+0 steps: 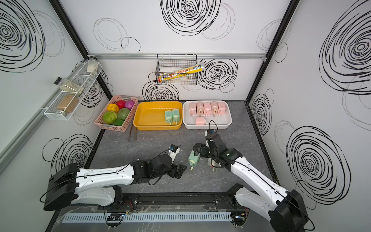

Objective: Place the pencil sharpeners by color into the storage box
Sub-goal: Pick up the pencil sharpener from the center of the board.

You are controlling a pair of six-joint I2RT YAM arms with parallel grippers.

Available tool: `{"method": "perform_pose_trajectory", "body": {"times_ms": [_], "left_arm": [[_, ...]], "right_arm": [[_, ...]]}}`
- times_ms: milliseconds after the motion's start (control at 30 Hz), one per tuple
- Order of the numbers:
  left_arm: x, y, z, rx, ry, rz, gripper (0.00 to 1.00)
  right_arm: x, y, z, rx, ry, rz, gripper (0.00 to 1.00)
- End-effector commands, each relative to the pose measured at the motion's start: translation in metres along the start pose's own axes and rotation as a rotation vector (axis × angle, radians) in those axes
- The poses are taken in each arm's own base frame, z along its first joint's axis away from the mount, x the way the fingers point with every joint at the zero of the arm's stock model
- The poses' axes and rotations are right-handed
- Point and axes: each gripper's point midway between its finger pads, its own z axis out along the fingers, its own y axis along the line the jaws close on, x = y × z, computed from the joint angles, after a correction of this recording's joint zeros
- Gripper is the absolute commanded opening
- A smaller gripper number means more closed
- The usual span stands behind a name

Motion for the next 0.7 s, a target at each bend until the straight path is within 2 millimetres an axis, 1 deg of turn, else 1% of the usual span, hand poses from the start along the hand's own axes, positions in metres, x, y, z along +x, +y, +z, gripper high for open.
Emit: {"method": "perform_pose_trajectory", "body": {"times_ms": [0,167,300,433,533,667], "left_arm": [[-0.02,-0.018,0.008,-0.029,-0.065,0.085,0.99],[-0.019,-0.027,0.032,-0.078,-0.034,0.106,0.99],[-0.023,-0.029,0.048,-0.127,-0.023,0.106,0.99],[-0.028,-0.021,0.059,-0.206,-0.029,0.088,0.99],[-0.027,-0.016,0.068,-0.231,-0.017,0.09,1.0],[-0.026,-0.016,0.078,-0.245,-0.001,0.107,0.95]], "right_arm": [[-0.023,-0.015,-0.008,0.052,-0.13,0.003,1.0],[-0.015,-0.021,-0.008,0.079,-0.098,-0.05,1.0],[-0.01,-0.027,-0.011,0.102,-0.084,-0.073,1.0],[-0.008,-0.033,-0.013,0.12,-0.094,-0.07,1.0],[-0.006,-0.04,-0.017,0.156,-0.093,-0.071,1.0],[-0.002,-0.053,-0.022,0.216,-0.088,-0.074,1.0]]}}
